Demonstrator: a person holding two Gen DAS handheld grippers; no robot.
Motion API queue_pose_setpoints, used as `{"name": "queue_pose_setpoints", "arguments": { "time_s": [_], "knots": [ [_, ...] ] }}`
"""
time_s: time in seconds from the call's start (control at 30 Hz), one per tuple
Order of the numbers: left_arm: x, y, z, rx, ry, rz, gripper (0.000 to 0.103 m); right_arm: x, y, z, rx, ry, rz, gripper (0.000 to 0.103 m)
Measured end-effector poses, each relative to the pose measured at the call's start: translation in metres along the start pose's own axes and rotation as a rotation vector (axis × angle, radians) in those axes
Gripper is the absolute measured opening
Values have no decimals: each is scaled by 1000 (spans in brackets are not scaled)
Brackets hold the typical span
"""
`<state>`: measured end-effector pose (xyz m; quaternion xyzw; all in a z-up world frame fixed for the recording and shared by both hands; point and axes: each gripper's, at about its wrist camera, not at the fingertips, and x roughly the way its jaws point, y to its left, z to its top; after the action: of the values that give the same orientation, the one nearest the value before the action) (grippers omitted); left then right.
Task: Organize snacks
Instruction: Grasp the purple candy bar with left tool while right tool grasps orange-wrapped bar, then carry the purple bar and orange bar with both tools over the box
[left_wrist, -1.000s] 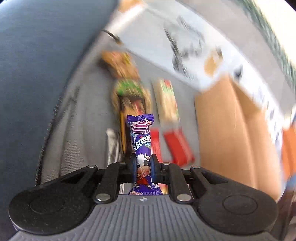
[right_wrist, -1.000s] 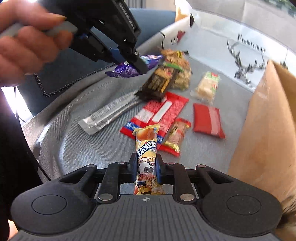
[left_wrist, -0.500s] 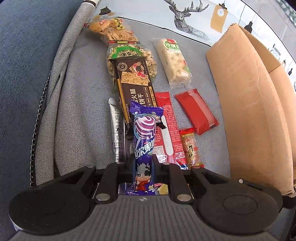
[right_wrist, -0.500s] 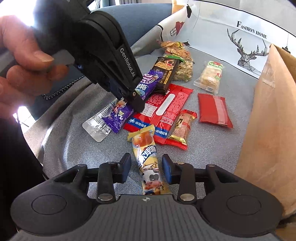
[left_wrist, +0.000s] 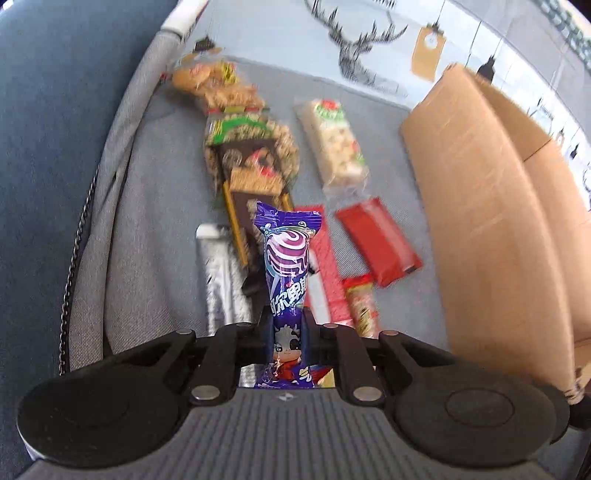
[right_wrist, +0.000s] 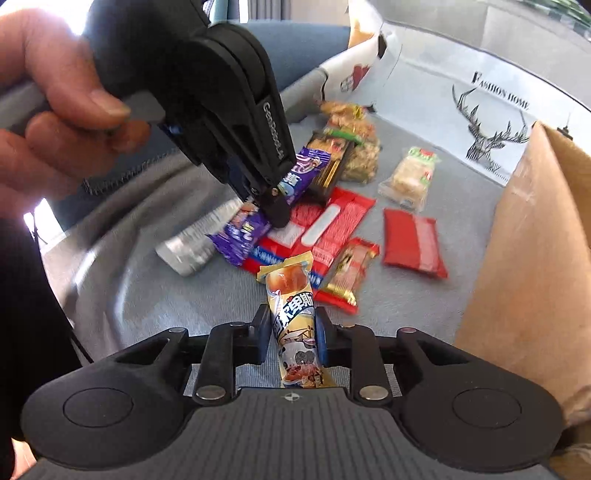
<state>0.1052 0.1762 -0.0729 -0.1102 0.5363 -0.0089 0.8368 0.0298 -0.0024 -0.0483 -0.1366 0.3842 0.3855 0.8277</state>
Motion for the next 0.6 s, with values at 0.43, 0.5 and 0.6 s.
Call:
{"name": "queue_pose_setpoints", "arguments": {
  "time_s": [0.43,0.5,0.6],
  "knots": [
    [-52,-10,8,-63,-203,-14,14,-78,-21,29,89,-223,-62,26],
    [-59,-15,10,-69,-230,-11,14,-93,-32,34,116,-266,-80,26],
    [-67,-24,14,-73,-263,-9,14,-113,-55,42,142,-311,-131,26]
  ]
}}
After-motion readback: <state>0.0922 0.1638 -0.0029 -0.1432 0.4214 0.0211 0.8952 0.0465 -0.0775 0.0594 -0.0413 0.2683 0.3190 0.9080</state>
